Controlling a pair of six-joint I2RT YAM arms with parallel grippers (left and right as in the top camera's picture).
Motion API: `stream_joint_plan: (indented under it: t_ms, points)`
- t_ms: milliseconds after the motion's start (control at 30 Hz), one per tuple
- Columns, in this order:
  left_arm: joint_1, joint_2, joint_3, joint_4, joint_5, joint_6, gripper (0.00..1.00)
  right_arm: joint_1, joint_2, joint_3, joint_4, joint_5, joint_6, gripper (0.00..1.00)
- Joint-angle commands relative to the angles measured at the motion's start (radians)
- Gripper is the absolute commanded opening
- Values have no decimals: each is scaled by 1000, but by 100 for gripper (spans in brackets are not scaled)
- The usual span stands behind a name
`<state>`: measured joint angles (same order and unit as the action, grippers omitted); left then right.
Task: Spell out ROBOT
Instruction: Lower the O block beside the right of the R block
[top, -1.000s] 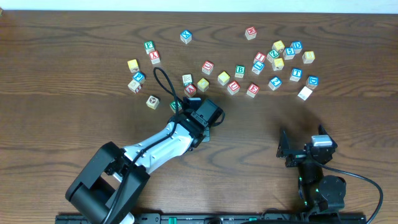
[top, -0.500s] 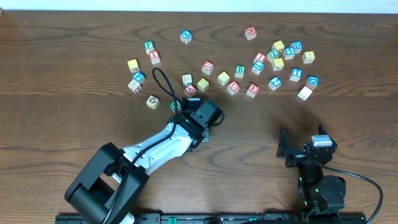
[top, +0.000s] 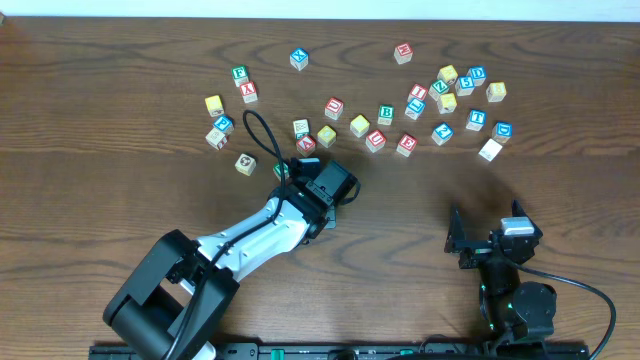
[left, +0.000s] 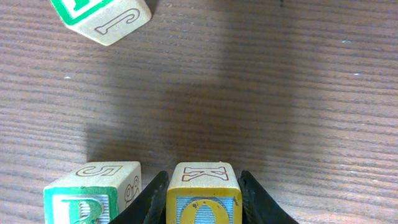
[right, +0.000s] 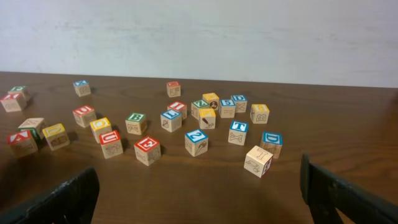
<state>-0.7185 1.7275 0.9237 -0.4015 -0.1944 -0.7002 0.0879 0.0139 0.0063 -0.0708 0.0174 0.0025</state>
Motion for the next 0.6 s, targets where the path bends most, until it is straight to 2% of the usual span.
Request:
stream_joint_plan:
  t_ms: [0,467,567]
  points:
    - [-1,18,-43,-30,-5,-17,8,-6,-2,-1,-4,-6,-11,99]
    - [-1,18,-43,-33,-10,-19,8,-6,-2,-1,-4,-5,-11,99]
    - [-1,18,-43,-30,-10,-19,14,-6,-2,-1,-4,-5,-11,99]
